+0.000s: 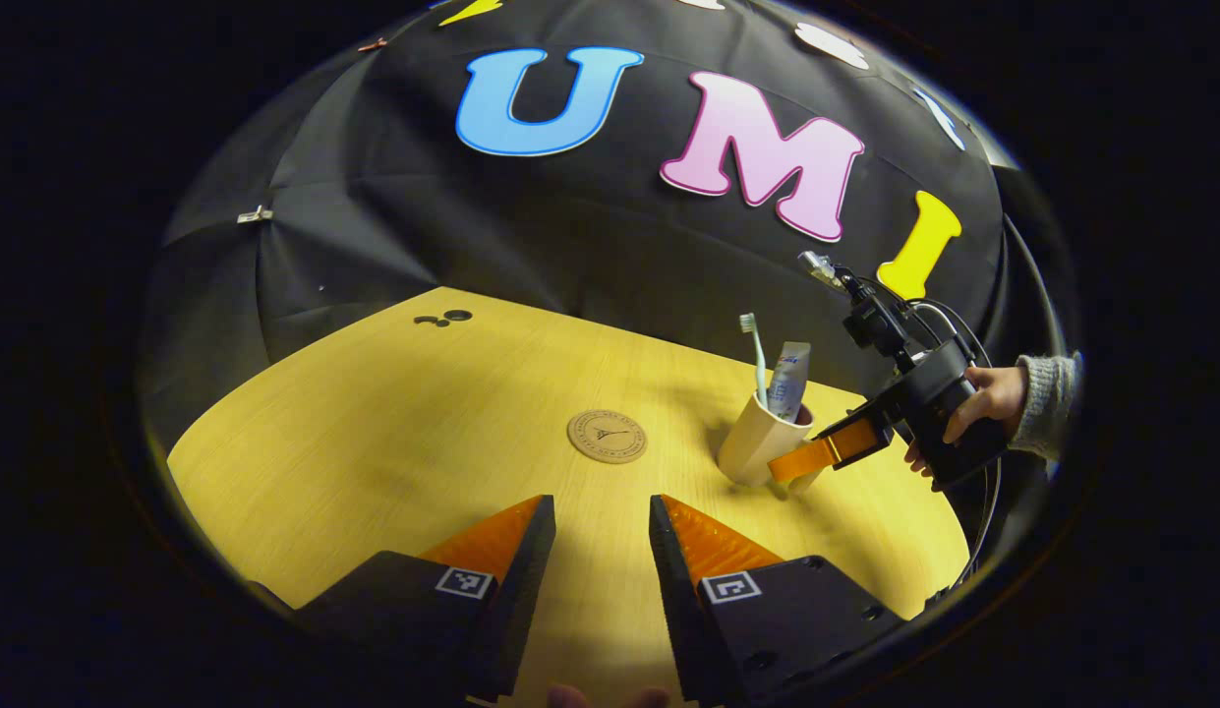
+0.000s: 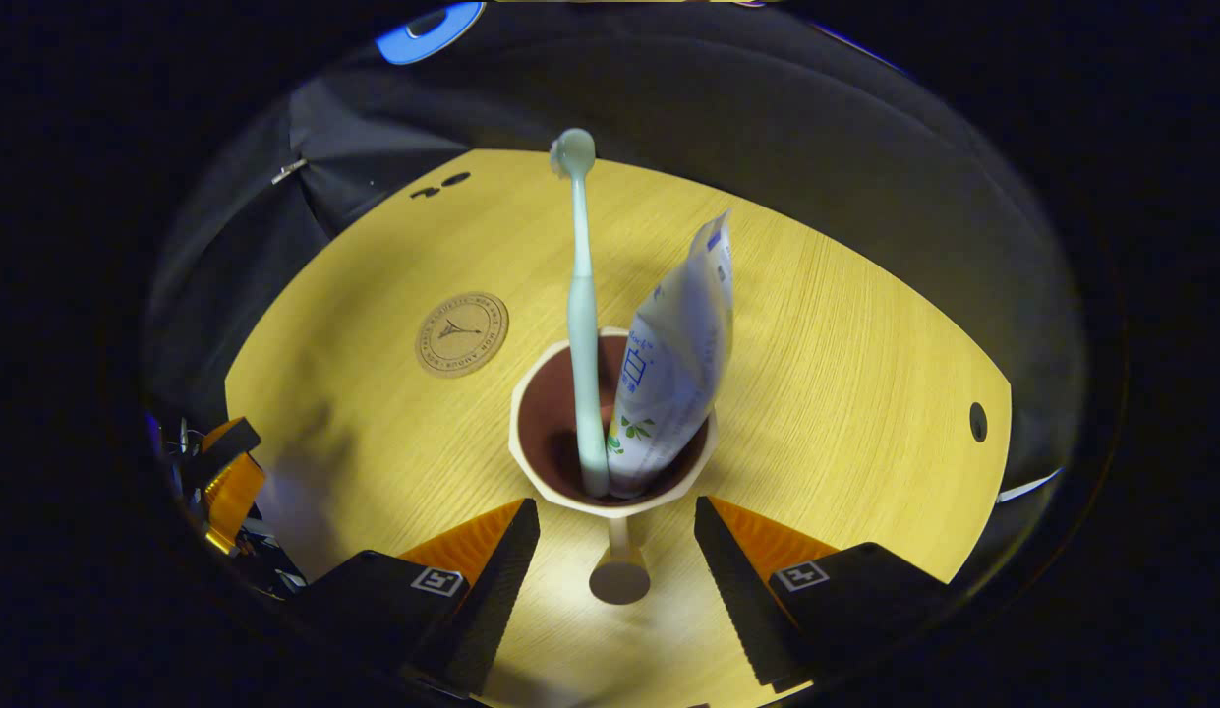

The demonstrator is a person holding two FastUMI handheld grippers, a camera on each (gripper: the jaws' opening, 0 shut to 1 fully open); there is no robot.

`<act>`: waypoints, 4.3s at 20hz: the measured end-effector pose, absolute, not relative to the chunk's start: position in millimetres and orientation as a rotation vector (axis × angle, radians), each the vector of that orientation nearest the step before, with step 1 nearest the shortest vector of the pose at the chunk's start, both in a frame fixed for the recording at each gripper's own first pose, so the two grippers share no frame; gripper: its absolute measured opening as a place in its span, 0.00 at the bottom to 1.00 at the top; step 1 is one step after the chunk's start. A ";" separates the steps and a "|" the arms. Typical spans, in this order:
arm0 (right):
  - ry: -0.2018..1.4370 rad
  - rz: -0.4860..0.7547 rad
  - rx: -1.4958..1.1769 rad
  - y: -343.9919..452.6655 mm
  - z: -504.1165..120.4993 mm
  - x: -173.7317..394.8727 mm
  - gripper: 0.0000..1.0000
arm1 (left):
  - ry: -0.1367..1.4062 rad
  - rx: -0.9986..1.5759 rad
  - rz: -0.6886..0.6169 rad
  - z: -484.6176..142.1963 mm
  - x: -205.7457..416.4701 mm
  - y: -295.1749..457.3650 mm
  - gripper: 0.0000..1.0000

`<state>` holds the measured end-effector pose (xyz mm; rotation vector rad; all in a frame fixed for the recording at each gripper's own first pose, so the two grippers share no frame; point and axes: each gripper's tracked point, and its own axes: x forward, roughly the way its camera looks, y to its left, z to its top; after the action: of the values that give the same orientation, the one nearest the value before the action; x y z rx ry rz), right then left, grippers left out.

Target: Put the toothbrush and toothpaste on the desktop into the cup, then pick up the cup and place it on the coaster on the desktop.

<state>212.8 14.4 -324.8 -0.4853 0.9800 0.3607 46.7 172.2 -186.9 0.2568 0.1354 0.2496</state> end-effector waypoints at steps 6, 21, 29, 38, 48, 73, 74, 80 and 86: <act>1.043 0.332 -0.462 17.6 -339.0 209.3 0.39 | 0.104 0.217 0.281 -172.6 43.4 194.2 0.63; 0.923 0.502 -0.395 75.7 -319.5 196.8 0.15 | 0.091 0.229 0.265 -165.9 49.9 194.5 0.63; 0.899 0.559 -0.396 132.1 -301.9 206.2 0.15 | 0.068 0.216 0.274 -148.7 35.2 205.4 0.63; 0.922 0.561 -0.449 184.3 -327.7 223.1 0.15 | 0.057 0.188 0.276 -134.8 18.5 228.1 0.63; 0.964 0.504 -0.530 187.2 -338.5 223.9 0.15 | 0.070 0.157 0.270 -131.6 20.1 250.4 0.63; 1.023 0.458 -0.551 183.6 -332.4 214.7 0.52 | 0.073 0.149 0.242 -110.9 21.1 268.4 0.63; 1.015 0.452 -0.548 183.1 -331.3 214.8 0.67 | 0.073 0.151 0.242 -109.4 19.0 267.9 0.63; 0.926 0.414 -0.473 177.3 -300.5 208.5 0.97 | 0.084 0.183 0.241 -97.4 -0.2 254.3 0.63; 0.709 0.391 -0.345 177.3 -210.8 178.1 0.98 | 0.096 0.224 0.229 -83.0 -22.1 225.3 0.63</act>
<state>178.1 177.3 -210.8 -0.3450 0.7086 0.3908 -22.1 225.3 -83.0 0.2244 0.0961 0.2291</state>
